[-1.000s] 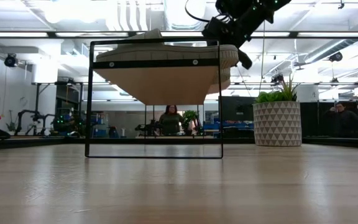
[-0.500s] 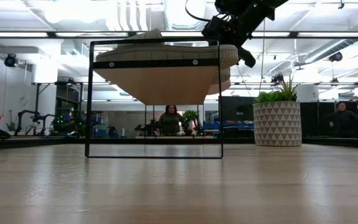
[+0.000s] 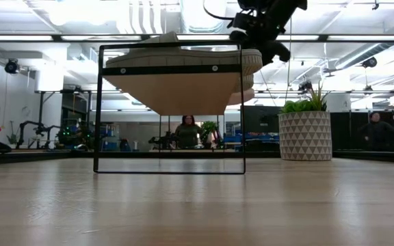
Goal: Pick and place slides into the shelf
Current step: Put the left pink slide on the shelf
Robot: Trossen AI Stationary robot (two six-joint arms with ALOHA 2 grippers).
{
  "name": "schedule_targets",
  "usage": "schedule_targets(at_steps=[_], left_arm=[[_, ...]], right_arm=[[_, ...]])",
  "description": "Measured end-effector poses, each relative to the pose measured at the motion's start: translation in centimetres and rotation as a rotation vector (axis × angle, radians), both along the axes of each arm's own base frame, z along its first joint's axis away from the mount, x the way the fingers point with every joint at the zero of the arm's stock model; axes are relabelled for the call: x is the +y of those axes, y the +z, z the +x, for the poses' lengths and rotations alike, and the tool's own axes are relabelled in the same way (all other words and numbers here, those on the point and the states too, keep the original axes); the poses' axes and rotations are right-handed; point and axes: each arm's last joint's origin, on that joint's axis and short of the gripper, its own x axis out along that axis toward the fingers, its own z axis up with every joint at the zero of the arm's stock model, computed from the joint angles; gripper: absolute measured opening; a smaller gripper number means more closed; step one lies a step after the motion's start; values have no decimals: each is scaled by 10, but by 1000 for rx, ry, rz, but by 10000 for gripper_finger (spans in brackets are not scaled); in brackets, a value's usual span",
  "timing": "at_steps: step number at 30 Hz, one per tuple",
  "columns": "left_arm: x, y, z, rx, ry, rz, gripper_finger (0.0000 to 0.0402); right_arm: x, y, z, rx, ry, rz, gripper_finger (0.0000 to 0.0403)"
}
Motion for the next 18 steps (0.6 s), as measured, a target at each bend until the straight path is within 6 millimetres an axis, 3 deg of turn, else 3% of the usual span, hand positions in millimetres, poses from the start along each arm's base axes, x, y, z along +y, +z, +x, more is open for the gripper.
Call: schedule_targets(at_steps=[9, 18], left_arm=[[0, 0, 0, 0, 0, 0, 299], [0, 0, 0, 1, 0, 0, 299]], right_arm=[[20, -3, -6, 76, 4, 76, 136], [24, -17, -10, 87, -19, 104, 117]])
